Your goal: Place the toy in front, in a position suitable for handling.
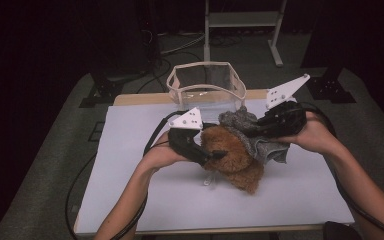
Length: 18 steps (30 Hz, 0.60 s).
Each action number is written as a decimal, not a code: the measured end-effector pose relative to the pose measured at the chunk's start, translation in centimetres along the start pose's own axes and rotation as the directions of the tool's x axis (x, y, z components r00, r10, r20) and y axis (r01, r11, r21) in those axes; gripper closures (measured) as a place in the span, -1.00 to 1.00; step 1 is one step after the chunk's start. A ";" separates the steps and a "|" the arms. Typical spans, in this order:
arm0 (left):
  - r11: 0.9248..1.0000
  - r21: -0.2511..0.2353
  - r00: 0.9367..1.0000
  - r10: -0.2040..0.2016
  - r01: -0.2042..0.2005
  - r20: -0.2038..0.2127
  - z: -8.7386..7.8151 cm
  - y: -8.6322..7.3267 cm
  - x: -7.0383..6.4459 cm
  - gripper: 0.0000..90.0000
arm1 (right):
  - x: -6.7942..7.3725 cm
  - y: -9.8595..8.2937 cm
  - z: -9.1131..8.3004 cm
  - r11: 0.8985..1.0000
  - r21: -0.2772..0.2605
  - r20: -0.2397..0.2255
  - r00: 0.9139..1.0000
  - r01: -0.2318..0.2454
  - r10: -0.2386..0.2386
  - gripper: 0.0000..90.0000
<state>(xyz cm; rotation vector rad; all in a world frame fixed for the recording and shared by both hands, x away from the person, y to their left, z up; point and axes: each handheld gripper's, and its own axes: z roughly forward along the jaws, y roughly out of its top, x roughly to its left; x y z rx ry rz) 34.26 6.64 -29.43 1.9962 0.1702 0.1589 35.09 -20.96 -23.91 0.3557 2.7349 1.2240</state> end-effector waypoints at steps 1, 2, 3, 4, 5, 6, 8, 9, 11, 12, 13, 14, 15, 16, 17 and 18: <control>1.000 0.002 1.000 -0.005 0.005 0.000 -0.1 -0.2 0.0 -0.62 | 0.0 0.1 0.1 1.000 0.005 -0.002 1.000 0.004 -0.004 0.84; 1.000 0.004 1.000 -0.005 0.005 0.000 -0.2 -0.3 0.0 -0.61 | 0.1 0.1 0.1 1.000 0.008 -0.001 1.000 0.008 -0.008 0.84; 1.000 -0.001 1.000 -0.003 0.003 0.002 -0.3 -0.4 -0.1 -0.51 | 0.1 0.2 0.2 1.000 0.011 -0.001 1.000 0.007 -0.007 0.84; 1.000 0.000 1.000 0.001 -0.001 0.005 -0.3 -0.5 -0.2 -0.43 | 0.0 0.2 0.2 1.000 0.012 -0.007 1.000 0.009 -0.008 0.84; 1.000 -0.003 1.000 0.012 -0.012 0.000 -0.3 -0.6 -0.2 -0.30 | 0.0 0.2 0.2 1.000 0.011 -0.012 1.000 0.012 -0.012 0.84; 1.000 -0.010 1.000 0.016 -0.016 0.003 -0.3 -0.6 -0.3 -0.19 | 0.0 0.3 0.2 1.000 0.012 -0.011 1.000 0.015 -0.014 0.84; 0.999 -0.031 1.000 0.008 -0.008 0.012 -0.1 -0.5 -0.1 -0.09 | 0.1 0.6 -0.2 1.000 -0.002 -0.018 1.000 0.021 -0.021 0.84; 0.999 -0.039 1.000 0.007 -0.006 0.017 -0.1 -0.4 -0.1 -0.06 | 0.1 0.7 -0.4 1.000 -0.017 -0.021 1.000 0.021 -0.021 0.84; 0.999 -0.048 1.000 0.013 -0.012 0.024 0.0 -0.1 0.0 -0.03 | 0.2 1.3 -1.0 0.999 -0.041 -0.032 0.999 0.027 -0.028 0.84; 0.999 -0.053 1.000 0.014 -0.013 0.028 0.2 0.1 -0.1 -0.02 | 0.3 1.6 -1.1 0.998 -0.053 -0.040 0.999 0.032 -0.034 0.84; 0.998 -0.054 0.999 0.020 -0.018 0.029 0.5 0.4 -0.2 -0.02 | 0.5 2.0 -1.2 0.997 -0.057 -0.044 0.998 0.043 -0.045 0.84; 0.998 -0.053 0.999 0.027 -0.025 0.028 0.7 0.7 -0.3 -0.02 | 0.6 2.4 -1.1 0.997 -0.049 -0.046 0.997 0.054 -0.056 0.84; 0.998 -0.050 0.999 0.033 -0.031 0.026 0.9 0.9 -0.4 -0.02 | 0.8 2.8 -0.9 0.997 -0.042 -0.046 0.997 0.066 -0.068 0.84; 0.998 -0.050 0.999 0.039 -0.038 0.026 1.1 1.1 -0.4 -0.02 | 0.9 3.1 -0.7 0.997 -0.037 -0.047 0.996 0.070 -0.072 0.84; 0.998 -0.050 0.999 0.040 -0.038 0.029 1.2 1.3 -0.5 -0.02 | 0.9 3.4 -0.5 0.997 -0.035 -0.051 0.996 0.074 -0.075 0.84; 0.998 -0.054 0.999 0.041 -0.039 0.033 1.4 1.4 -0.5 -0.02 | 1.0 3.9 -0.1 0.996 -0.039 -0.061 0.995 0.078 -0.081 0.83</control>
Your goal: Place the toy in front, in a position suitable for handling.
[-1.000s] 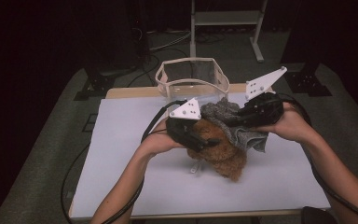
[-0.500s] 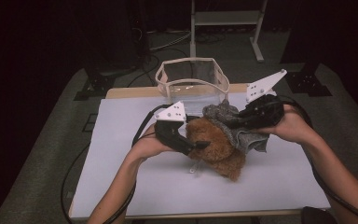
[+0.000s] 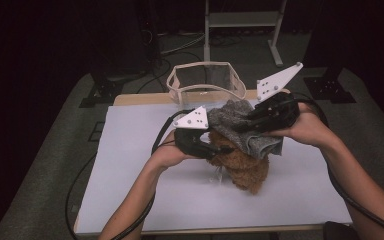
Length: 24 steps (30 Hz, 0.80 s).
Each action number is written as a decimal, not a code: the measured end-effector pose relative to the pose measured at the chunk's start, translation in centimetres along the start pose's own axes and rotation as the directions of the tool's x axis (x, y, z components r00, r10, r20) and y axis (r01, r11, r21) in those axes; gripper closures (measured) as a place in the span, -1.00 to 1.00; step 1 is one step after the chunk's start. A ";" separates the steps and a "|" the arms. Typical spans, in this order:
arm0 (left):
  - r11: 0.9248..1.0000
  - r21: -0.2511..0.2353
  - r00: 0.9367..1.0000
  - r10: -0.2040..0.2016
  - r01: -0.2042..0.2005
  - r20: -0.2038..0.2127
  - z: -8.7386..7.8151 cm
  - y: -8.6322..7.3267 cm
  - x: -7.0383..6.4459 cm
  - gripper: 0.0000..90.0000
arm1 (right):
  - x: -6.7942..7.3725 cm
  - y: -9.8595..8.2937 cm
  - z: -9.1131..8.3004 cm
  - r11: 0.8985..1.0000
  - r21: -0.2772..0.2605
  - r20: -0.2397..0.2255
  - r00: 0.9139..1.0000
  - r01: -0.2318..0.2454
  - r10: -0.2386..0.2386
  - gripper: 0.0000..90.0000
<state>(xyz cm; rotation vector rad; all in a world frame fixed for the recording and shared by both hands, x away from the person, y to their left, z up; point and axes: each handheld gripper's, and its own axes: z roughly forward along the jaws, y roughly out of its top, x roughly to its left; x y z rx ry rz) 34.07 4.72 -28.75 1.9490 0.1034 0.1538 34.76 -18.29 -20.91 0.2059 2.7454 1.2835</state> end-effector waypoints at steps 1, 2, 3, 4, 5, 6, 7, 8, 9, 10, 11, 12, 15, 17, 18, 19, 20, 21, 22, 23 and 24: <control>1.000 -0.002 1.000 0.000 0.000 0.002 0.1 0.1 -0.1 -0.02 | 0.0 0.0 0.0 1.000 0.000 0.000 1.000 0.000 0.000 0.83; 1.000 0.002 1.000 0.004 -0.004 0.002 0.2 0.2 -0.1 -0.02 | 0.1 0.2 0.2 1.000 0.005 -0.002 1.000 0.005 -0.005 0.83; 1.000 0.004 1.000 0.005 -0.005 0.000 0.3 0.2 -0.1 -0.02 | 0.1 0.4 0.5 1.000 0.015 -0.002 1.000 0.009 -0.009 0.83; 1.000 0.005 1.000 0.005 -0.005 -0.002 0.2 0.2 -0.1 -0.02 | 0.2 0.6 0.6 1.000 0.022 0.000 1.000 0.011 -0.011 0.83; 1.000 0.001 1.000 -0.001 0.001 -0.002 0.1 0.1 -0.1 -0.03 | 0.2 0.6 0.6 1.000 0.026 0.003 1.000 0.016 -0.016 0.83; 1.000 -0.001 1.000 0.000 0.000 -0.003 -0.1 0.1 -0.1 -0.03 | 0.1 0.5 0.1 1.000 0.027 0.010 1.000 0.013 -0.014 0.83; 1.000 -0.001 1.000 0.000 0.000 -0.003 -0.1 0.1 -0.1 -0.03 | 0.1 0.5 0.1 1.000 0.027 0.010 1.000 0.013 -0.014 0.83; 1.000 0.005 1.000 0.004 -0.004 -0.005 -0.1 0.2 -0.1 -0.03 | 0.0 0.4 -0.3 1.000 0.026 0.019 1.000 0.016 -0.017 0.83; 1.000 0.010 1.000 0.006 -0.006 -0.006 -0.1 0.2 -0.1 -0.03 | -0.2 0.2 -0.8 1.000 0.025 0.032 0.999 0.012 -0.013 0.83; 1.000 0.010 1.000 0.008 -0.008 -0.006 0.0 0.3 -0.2 -0.03 | -0.4 -0.1 -1.3 1.000 0.020 0.048 0.999 0.001 -0.002 0.83; 1.000 0.017 1.000 0.016 -0.016 -0.005 0.0 0.3 -0.2 -0.03 | -0.6 -0.4 -1.7 1.000 0.018 0.055 0.998 -0.011 0.010 0.83; 1.000 0.017 1.000 0.019 -0.019 -0.002 0.0 0.4 -0.2 -0.03 | -0.8 -0.8 -2.0 1.000 0.018 0.061 0.998 -0.022 0.021 0.83; 1.000 0.019 1.000 0.020 -0.020 0.004 0.2 0.5 -0.3 -0.06 | -0.8 -1.1 -2.0 0.999 0.017 0.056 0.998 -0.030 0.029 0.83; 0.999 0.028 1.000 0.020 -0.020 0.007 0.3 0.6 -0.3 -0.09 | -0.6 -0.8 -1.5 0.999 0.023 0.051 0.998 -0.023 0.022 0.83; 0.999 0.035 1.000 0.022 -0.022 0.008 0.4 0.6 -0.3 -0.10 | -0.5 -0.5 -1.0 1.000 0.020 0.042 0.999 -0.013 0.012 0.83; 0.999 0.041 1.000 0.025 -0.025 0.006 0.4 0.6 -0.4 -0.10 | -0.4 -0.3 -0.6 1.000 0.018 0.032 0.999 -0.003 0.002 0.83; 0.998 0.049 1.000 0.028 -0.028 0.004 0.3 0.6 -0.4 -0.10 | -0.4 -0.2 -0.4 1.000 0.019 0.025 1.000 -0.001 0.000 0.83; 0.998 0.049 1.000 0.027 -0.027 0.000 0.3 0.5 -0.4 -0.11 | -0.3 -0.1 -0.1 1.000 0.021 0.022 1.000 -0.001 0.001 0.83; 0.999 0.049 1.000 0.024 -0.024 -0.001 0.1 0.4 -0.3 -0.10 | -0.3 -0.1 0.0 1.000 0.017 0.022 1.000 0.006 -0.006 0.83; 0.999 0.048 1.000 0.020 -0.020 -0.003 -0.1 0.3 -0.3 -0.10 | -0.3 -0.2 -0.1 1.000 0.008 0.018 1.000 -0.005 0.005 0.83; 0.999 0.050 1.000 0.019 -0.019 -0.005 -0.4 0.3 -0.3 -0.10 | -0.5 -0.3 -0.3 1.000 0.000 0.018 1.000 -0.004 0.004 0.83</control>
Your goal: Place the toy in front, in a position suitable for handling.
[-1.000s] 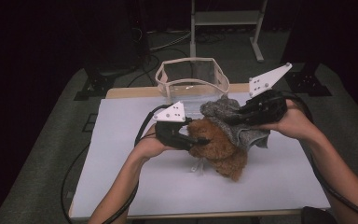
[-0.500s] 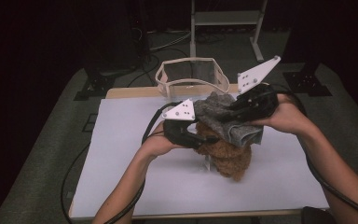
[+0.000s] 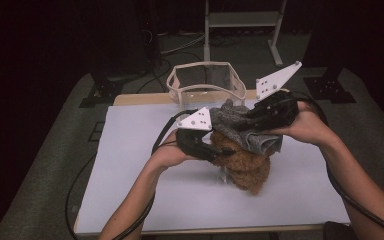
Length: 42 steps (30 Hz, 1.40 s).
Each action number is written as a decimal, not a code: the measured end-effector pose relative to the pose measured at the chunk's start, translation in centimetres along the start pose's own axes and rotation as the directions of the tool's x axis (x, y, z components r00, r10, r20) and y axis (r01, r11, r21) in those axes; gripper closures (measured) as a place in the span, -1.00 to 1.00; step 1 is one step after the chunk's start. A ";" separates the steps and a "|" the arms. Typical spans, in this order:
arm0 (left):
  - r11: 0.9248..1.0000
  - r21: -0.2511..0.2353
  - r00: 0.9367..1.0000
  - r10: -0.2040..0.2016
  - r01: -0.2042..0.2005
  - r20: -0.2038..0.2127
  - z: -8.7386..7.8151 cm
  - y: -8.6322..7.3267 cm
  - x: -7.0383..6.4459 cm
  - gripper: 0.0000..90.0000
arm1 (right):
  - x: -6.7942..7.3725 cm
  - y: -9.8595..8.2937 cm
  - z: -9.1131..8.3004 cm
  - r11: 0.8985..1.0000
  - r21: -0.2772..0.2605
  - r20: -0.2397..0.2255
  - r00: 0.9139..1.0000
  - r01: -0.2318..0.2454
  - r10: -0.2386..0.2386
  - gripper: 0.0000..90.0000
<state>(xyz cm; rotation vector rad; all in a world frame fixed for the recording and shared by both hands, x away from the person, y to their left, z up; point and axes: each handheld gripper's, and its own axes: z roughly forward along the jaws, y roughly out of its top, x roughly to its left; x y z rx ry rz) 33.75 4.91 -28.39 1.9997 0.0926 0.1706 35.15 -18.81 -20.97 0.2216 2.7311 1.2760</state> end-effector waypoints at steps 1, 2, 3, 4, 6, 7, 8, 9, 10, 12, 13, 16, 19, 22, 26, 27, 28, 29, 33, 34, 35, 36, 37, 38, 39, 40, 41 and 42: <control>1.000 0.006 1.000 -0.001 0.001 -0.002 -0.2 -0.1 0.0 -0.10 | 0.0 -0.2 -0.3 1.000 -0.006 0.003 1.000 -0.004 0.004 0.83; 1.000 0.009 1.000 -0.004 0.004 -0.006 -0.5 -0.2 0.1 -0.10 | 0.0 -0.4 -0.6 1.000 -0.010 0.010 1.000 -0.008 0.008 0.83; 1.000 0.011 1.000 -0.008 0.009 -0.009 -0.7 -0.3 0.1 -0.11 | 0.0 -0.6 -1.0 1.000 -0.014 0.017 1.000 -0.010 0.010 0.83; 1.000 0.016 1.000 -0.015 0.015 -0.013 -1.2 -0.7 0.3 -0.11 | 0.0 -1.1 -1.8 0.999 -0.032 0.032 0.999 -0.020 0.021 0.82; 1.000 0.019 1.000 -0.021 0.022 -0.019 -1.5 -0.9 0.4 -0.11 | -0.1 -1.4 -2.1 0.999 -0.040 0.038 0.999 -0.023 0.025 0.82; 0.999 0.022 0.999 -0.029 0.029 -0.022 -1.7 -1.1 0.4 -0.12 | -0.1 -1.7 -2.3 0.998 -0.048 0.042 0.999 -0.029 0.031 0.82; 0.999 0.025 0.999 -0.033 0.033 -0.026 -2.0 -1.2 0.5 -0.16 | -0.2 -2.2 -2.2 0.998 -0.053 0.037 0.998 -0.046 0.048 0.82; 0.999 0.035 0.999 -0.036 0.037 -0.026 -2.2 -1.4 0.5 -0.16 | -0.2 -2.2 -2.2 0.998 -0.053 0.037 0.998 -0.046 0.048 0.82; 0.998 0.047 0.999 -0.034 0.035 -0.025 -2.4 -1.5 0.4 -0.20 | -0.3 -2.4 -1.8 0.997 -0.052 0.031 0.998 -0.048 0.050 0.82; 0.996 0.090 0.999 -0.022 0.026 -0.039 -3.3 -1.7 0.2 -0.35 | -0.2 -2.4 -0.3 0.997 -0.065 0.003 0.999 -0.049 0.049 0.83; 0.996 0.090 0.999 -0.022 0.026 -0.039 -3.3 -1.7 0.2 -0.39 | -0.2 -2.4 -0.3 0.997 -0.065 0.003 0.999 -0.049 0.049 0.83; 0.994 0.108 0.999 -0.013 0.019 -0.049 -4.5 -2.1 -0.2 -0.46 | -0.2 -1.9 1.3 0.997 -0.072 -0.023 0.999 -0.041 0.040 0.83; 0.995 0.097 0.998 -0.012 0.018 -0.061 -5.7 -2.6 -0.7 -0.47 | -0.1 -1.2 3.1 0.998 -0.059 -0.051 0.998 -0.027 0.024 0.83; 0.993 0.113 0.998 -0.012 0.019 -0.062 -6.1 -3.8 -1.1 -0.42 | 0.3 -0.9 5.6 1.000 -0.005 -0.069 0.998 -0.004 0.004 0.82; 0.981 0.188 0.997 -0.044 0.056 -0.068 -5.5 -7.1 -1.0 -0.21 | 0.7 -2.1 9.8 0.994 0.113 -0.097 0.995 0.010 0.001 0.82; 0.975 0.212 0.996 -0.055 0.069 -0.074 -5.4 -7.9 -0.9 -0.17 | 0.8 -2.7 10.7 0.991 0.133 -0.102 0.995 0.006 0.007 0.82; 0.968 0.238 0.995 -0.058 0.075 -0.076 -5.2 -8.7 -0.8 -0.16 | 0.8 -3.2 11.4 0.989 0.146 -0.112 0.994 0.007 0.010 0.82; 0.961 0.263 0.995 -0.063 0.082 -0.082 -5.0 -9.3 -0.8 -0.16 | 0.9 -3.7 11.9 0.988 0.153 -0.124 0.992 0.002 0.017 0.82; 0.962 0.250 0.992 -0.087 0.107 -0.087 -5.0 -10.5 -0.9 -0.18 | 1.1 -5.2 12.5 0.991 0.131 -0.136 0.990 -0.012 0.030 0.82; 0.965 0.251 0.994 -0.057 0.078 -0.091 -5.5 -10.1 -1.3 -0.19 | 1.0 -5.7 12.3 0.993 0.114 -0.131 0.991 -0.022 0.037 0.82; 0.965 0.251 0.994 -0.057 0.078 -0.091 -5.5 -10.1 -1.3 -0.18 | 1.0 -5.7 12.3 0.993 0.114 -0.131 0.991 -0.022 0.037 0.82; 0.966 0.252 0.995 -0.033 0.056 -0.093 -5.9 -9.8 -1.5 -0.18 | 0.9 -5.9 12.1 0.993 0.110 -0.125 0.991 -0.031 0.045 0.82; 0.967 0.251 0.995 -0.014 0.038 -0.096 -6.2 -9.5 -1.8 -0.15 | 0.8 -6.2 12.1 0.994 0.102 -0.121 0.992 -0.034 0.046 0.82; 0.969 0.244 0.995 0.004 0.021 -0.100 -6.6 -9.1 -2.2 -0.14 | 0.7 -6.3 12.0 0.994 0.102 -0.114 0.992 -0.040 0.052 0.82; 0.970 0.241 0.995 0.010 0.014 -0.096 -6.8 -9.0 -2.4 -0.11 | 0.6 -6.5 11.9 0.994 0.095 -0.105 0.993 -0.052 0.062 0.82; 0.970 0.241 0.995 0.018 0.005 -0.095 -7.0 -8.8 -2.6 -0.09 | 0.5 -6.6 11.9 0.994 0.094 -0.100 0.993 -0.056 0.065 0.82; 0.969 0.246 0.995 0.027 -0.003 -0.094 -7.1 -8.7 -2.8 -0.09 | 0.3 -6.7 11.9 0.994 0.092 -0.095 0.994 -0.054 0.063 0.82; 0.967 0.256 0.996 0.031 -0.008 -0.088 -7.0 -8.7 -3.0 -0.07 | 0.2 -6.7 11.9 0.995 0.088 -0.088 0.994 -0.055 0.063 0.82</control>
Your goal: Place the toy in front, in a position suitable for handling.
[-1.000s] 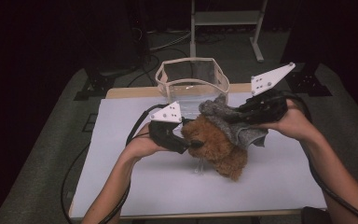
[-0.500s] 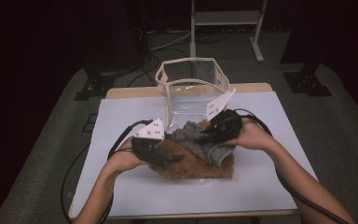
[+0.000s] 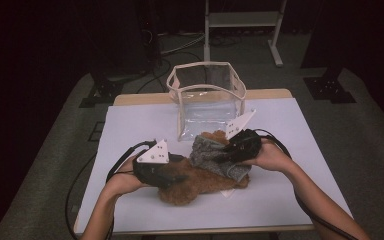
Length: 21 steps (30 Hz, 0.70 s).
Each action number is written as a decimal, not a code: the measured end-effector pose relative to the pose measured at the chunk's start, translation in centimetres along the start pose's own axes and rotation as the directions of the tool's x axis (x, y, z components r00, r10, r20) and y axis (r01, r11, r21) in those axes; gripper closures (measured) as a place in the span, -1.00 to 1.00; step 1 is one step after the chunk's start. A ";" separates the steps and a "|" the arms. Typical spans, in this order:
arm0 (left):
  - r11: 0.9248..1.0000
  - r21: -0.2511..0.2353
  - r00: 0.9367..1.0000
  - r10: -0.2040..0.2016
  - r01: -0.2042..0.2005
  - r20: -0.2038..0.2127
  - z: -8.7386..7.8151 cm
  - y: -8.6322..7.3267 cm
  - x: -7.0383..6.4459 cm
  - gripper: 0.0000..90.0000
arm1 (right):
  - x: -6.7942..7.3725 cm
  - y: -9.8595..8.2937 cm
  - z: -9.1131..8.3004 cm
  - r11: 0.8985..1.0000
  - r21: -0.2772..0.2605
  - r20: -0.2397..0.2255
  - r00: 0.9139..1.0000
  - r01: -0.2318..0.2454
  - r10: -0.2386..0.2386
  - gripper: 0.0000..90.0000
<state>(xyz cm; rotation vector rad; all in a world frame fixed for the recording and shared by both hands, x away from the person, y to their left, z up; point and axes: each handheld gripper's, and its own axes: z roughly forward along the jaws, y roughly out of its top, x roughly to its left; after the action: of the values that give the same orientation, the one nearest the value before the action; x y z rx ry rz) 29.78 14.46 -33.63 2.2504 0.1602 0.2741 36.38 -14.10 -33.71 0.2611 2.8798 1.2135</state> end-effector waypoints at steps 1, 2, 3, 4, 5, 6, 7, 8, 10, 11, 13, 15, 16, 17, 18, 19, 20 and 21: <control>1.000 0.021 1.000 0.008 -0.008 0.000 0.1 -0.1 -0.1 -0.07 | -0.1 0.0 -0.1 1.000 -0.002 0.005 1.000 -0.008 0.009 0.82; 0.999 0.044 1.000 0.011 -0.010 -0.010 0.3 -0.3 -0.1 -0.07 | -0.2 -0.1 -0.1 1.000 -0.005 0.009 1.000 -0.009 0.009 0.82; 0.998 0.062 1.000 0.010 -0.009 -0.016 0.5 -0.6 0.0 -0.07 | -0.3 -0.2 -0.3 1.000 -0.006 0.013 1.000 -0.016 0.016 0.82; 0.997 0.073 1.000 0.001 0.001 -0.021 0.6 -0.9 0.1 -0.07 | -0.5 -0.4 -0.4 1.000 -0.007 0.020 1.000 -0.019 0.019 0.82; 0.997 0.076 1.000 -0.007 0.009 -0.029 0.6 -1.1 0.3 -0.07 | -0.7 -0.7 -0.6 1.000 -0.008 0.024 0.999 -0.024 0.024 0.82; 0.997 0.078 0.999 -0.014 0.017 -0.038 0.6 -1.4 0.5 -0.07 | -0.8 -1.0 -0.7 0.999 -0.012 0.030 0.999 -0.038 0.038 0.82; 0.997 0.075 0.999 -0.023 0.026 -0.040 0.6 -1.6 0.7 -0.07 | -1.1 -1.3 -0.9 0.999 -0.021 0.033 0.998 -0.045 0.045 0.82; 0.997 0.075 0.998 -0.030 0.033 -0.047 0.6 -1.8 0.9 -0.06 | -1.4 -1.6 -1.0 0.998 -0.029 0.034 0.998 -0.057 0.058 0.82; 0.995 0.087 0.996 -0.047 0.053 -0.076 0.6 -2.2 1.5 -0.08 | -1.7 -2.2 -1.3 0.996 -0.041 0.044 0.996 -0.077 0.079 0.82; 0.993 0.095 0.993 -0.061 0.071 -0.101 0.5 -2.2 1.7 -0.14 | -1.9 -2.4 -1.4 0.995 -0.047 0.047 0.995 -0.085 0.087 0.82; 0.994 0.079 0.990 -0.072 0.081 -0.118 0.0 -2.2 1.9 -0.15 | -2.0 -2.8 -1.6 0.993 -0.065 0.041 0.994 -0.098 0.101 0.82; 0.996 0.058 0.993 -0.062 0.069 -0.104 -0.4 -1.9 1.6 -0.14 | -2.1 -3.1 -1.7 0.993 -0.072 0.040 0.994 -0.096 0.099 0.82; 0.997 0.048 0.994 -0.056 0.061 -0.091 -0.5 -1.7 1.3 -0.14 | -2.1 -3.3 -1.8 0.992 -0.073 0.043 0.994 -0.101 0.105 0.82; 0.998 0.041 0.996 -0.050 0.054 -0.078 -0.5 -1.6 0.9 -0.14 | -2.2 -3.4 -1.8 0.992 -0.074 0.045 0.993 -0.104 0.107 0.82; 0.998 0.038 0.997 -0.041 0.043 -0.066 -0.5 -1.5 0.6 -0.14 | -2.3 -3.5 -1.9 0.991 -0.076 0.049 0.993 -0.107 0.111 0.82; 0.998 0.039 0.997 -0.039 0.041 -0.059 -0.4 -1.4 0.4 -0.14 | -2.3 -3.6 -2.0 0.990 -0.078 0.057 0.991 -0.114 0.119 0.82; 0.998 0.057 0.998 -0.030 0.033 -0.058 -0.2 -1.5 0.2 -0.15 | -2.4 -3.7 -2.0 0.991 -0.079 0.066 0.991 -0.109 0.114 0.82; 0.997 0.071 0.998 -0.021 0.025 -0.060 -0.1 -1.7 0.2 -0.14 | -2.5 -3.7 -2.1 0.990 -0.079 0.069 0.990 -0.114 0.119 0.82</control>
<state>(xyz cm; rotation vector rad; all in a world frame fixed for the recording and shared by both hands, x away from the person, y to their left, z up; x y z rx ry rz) 29.92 15.64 -34.81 2.3111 0.2309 0.3279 38.10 -18.56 -35.05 0.4684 2.7845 1.2970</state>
